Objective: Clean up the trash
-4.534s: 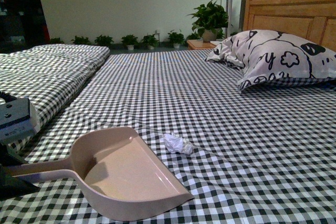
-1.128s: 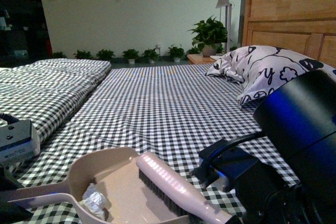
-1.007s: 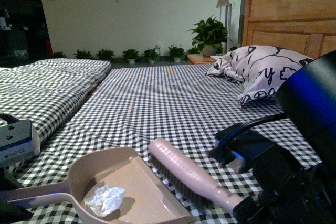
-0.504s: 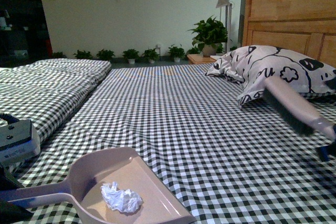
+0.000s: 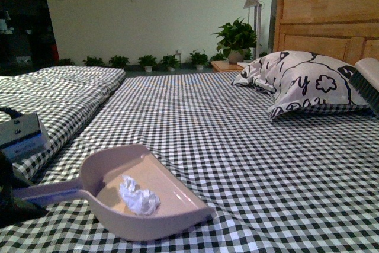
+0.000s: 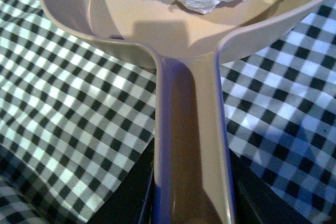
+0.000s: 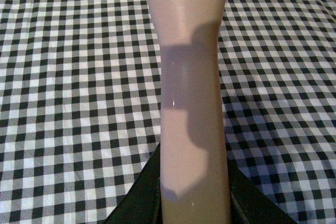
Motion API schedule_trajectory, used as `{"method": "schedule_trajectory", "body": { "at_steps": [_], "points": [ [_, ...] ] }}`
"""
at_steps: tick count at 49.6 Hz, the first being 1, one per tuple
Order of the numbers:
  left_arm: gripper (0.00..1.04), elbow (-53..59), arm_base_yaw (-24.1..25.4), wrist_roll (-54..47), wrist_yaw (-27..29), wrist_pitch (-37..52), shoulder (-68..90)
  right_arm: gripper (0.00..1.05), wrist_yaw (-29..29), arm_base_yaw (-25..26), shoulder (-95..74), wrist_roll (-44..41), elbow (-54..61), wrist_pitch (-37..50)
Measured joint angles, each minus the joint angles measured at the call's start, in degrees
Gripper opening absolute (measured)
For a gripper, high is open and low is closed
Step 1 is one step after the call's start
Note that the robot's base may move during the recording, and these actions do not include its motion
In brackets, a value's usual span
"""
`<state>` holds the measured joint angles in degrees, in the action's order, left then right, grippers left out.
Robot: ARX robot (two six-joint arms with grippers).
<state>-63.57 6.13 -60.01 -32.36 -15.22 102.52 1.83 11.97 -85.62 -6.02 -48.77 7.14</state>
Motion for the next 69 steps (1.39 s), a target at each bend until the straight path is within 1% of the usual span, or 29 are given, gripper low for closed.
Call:
{"method": "schedule_trajectory", "body": {
  "at_steps": [9,11,14,17,18,21,28,32,36,40,45,49,61,69],
  "points": [
    [0.28,-0.7,-0.1,9.9,-1.5,3.1,-5.8,0.19,1.3,0.7,3.7,0.0,0.5,-0.6],
    [0.28,-0.7,-0.2,13.5,-1.3,4.8,-8.0,0.19,1.4,0.9,4.7,0.0,0.6,-0.7],
    [0.28,-0.7,-0.3,16.2,-0.2,6.6,-9.8,0.19,1.4,1.1,5.6,0.0,0.7,-0.6],
    [0.28,-0.7,-0.6,21.9,3.7,9.5,-12.9,0.19,0.4,1.2,7.6,-1.4,1.6,1.0],
    [0.28,-0.5,-0.7,24.6,5.5,10.5,-14.1,0.19,0.4,1.3,8.5,-1.5,1.8,1.2],
    [0.28,0.3,-0.7,29.1,8.7,11.9,-16.8,0.19,0.8,1.5,10.7,-1.4,2.3,1.8],
    [0.28,3.0,-0.8,36.6,13.3,12.3,-22.5,0.19,2.6,2.1,16.0,-0.6,3.2,3.0],
    [0.28,5.7,-0.9,41.0,15.6,12.1,-27.8,0.19,5.7,2.8,21.2,1.0,4.3,3.1],
    [0.28,7.5,-1.0,43.3,16.7,10.8,-32.3,0.19,8.5,4.0,25.3,3.0,5.1,2.8],
    [0.28,9.5,-1.0,45.6,19.0,9.6,-37.2,0.19,11.2,6.1,29.8,5.4,6.0,1.9],
    [0.28,11.6,-1.0,46.9,21.8,9.1,-41.4,0.19,13.3,8.2,33.4,7.3,6.9,1.0],
    [0.28,13.5,-1.0,48.8,22.8,6.3,-45.9,0.19,16.2,10.6,37.1,9.4,8.1,0.2],
    [0.28,17.0,-1.6,51.0,20.9,-1.3,-56.3,0.19,23.8,16.2,43.5,12.8,9.2,-2.1],
    [0.28,18.4,-1.9,51.3,20.8,-2.8,-59.3,0.19,26.0,17.3,45.1,13.9,9.2,-2.8]
  ]
}}
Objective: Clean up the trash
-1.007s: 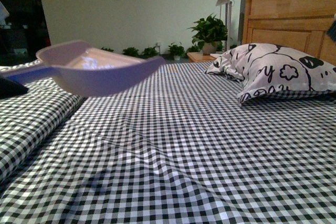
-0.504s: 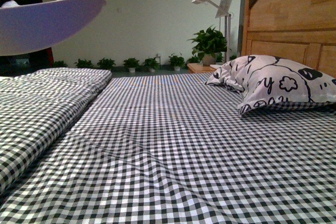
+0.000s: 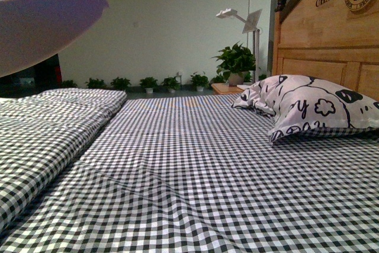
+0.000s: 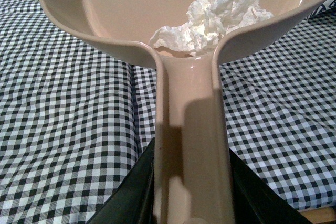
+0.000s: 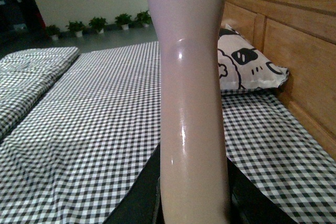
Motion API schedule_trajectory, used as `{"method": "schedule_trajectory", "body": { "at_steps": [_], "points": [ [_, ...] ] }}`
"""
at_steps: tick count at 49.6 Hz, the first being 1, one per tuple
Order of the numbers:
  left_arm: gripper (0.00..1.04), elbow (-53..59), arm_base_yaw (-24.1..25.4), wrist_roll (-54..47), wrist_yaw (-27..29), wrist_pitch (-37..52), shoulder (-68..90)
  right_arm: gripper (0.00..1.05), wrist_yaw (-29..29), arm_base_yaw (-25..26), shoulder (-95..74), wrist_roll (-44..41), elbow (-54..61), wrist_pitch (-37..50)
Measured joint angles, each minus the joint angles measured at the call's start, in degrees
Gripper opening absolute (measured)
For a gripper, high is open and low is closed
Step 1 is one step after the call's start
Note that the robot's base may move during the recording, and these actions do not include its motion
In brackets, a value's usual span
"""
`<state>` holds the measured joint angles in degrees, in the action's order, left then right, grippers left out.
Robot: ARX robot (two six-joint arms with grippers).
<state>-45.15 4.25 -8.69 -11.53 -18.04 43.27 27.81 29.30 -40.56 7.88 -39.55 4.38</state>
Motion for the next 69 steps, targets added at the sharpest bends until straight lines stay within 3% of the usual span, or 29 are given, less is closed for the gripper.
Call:
{"method": "schedule_trajectory", "body": {
  "at_steps": [69],
  "points": [
    [0.28,0.3,-0.1,0.5,-0.3,-0.4,-0.6,0.19,0.8,0.3,0.2,0.3,0.0,-1.8]
  ]
}}
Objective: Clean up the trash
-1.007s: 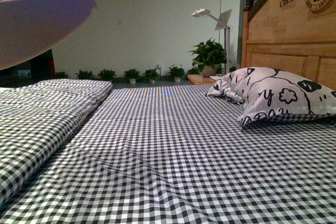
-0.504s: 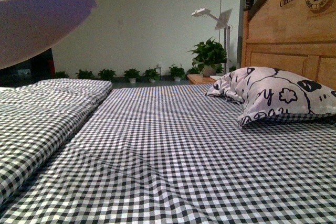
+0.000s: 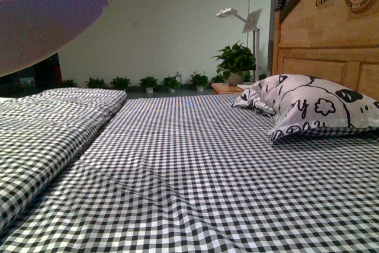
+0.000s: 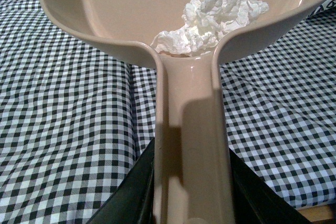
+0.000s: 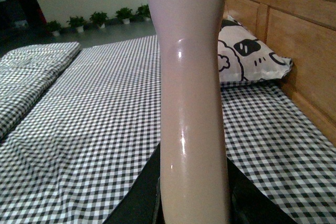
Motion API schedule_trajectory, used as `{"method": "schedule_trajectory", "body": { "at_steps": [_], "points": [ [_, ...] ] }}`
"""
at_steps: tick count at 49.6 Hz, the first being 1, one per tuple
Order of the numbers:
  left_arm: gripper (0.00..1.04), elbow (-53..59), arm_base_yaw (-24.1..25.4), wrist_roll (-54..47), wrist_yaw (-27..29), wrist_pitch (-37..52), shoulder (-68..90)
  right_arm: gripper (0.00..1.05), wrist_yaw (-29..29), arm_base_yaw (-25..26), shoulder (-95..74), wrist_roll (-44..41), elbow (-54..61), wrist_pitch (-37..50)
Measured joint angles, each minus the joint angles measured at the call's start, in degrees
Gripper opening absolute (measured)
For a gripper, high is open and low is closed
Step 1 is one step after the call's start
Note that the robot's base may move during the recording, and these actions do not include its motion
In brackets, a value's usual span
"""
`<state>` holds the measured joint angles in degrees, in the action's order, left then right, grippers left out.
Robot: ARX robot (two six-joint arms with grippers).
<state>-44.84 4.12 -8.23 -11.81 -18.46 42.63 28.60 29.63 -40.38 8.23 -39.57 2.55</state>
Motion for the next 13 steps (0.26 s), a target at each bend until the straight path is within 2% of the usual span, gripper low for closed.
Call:
{"method": "schedule_trajectory", "body": {
  "at_steps": [13],
  "points": [
    [0.28,0.0,0.0,0.0,0.0,0.0,0.0,0.19,0.0,0.0,0.0,0.0,0.0,0.0]
  ]
}}
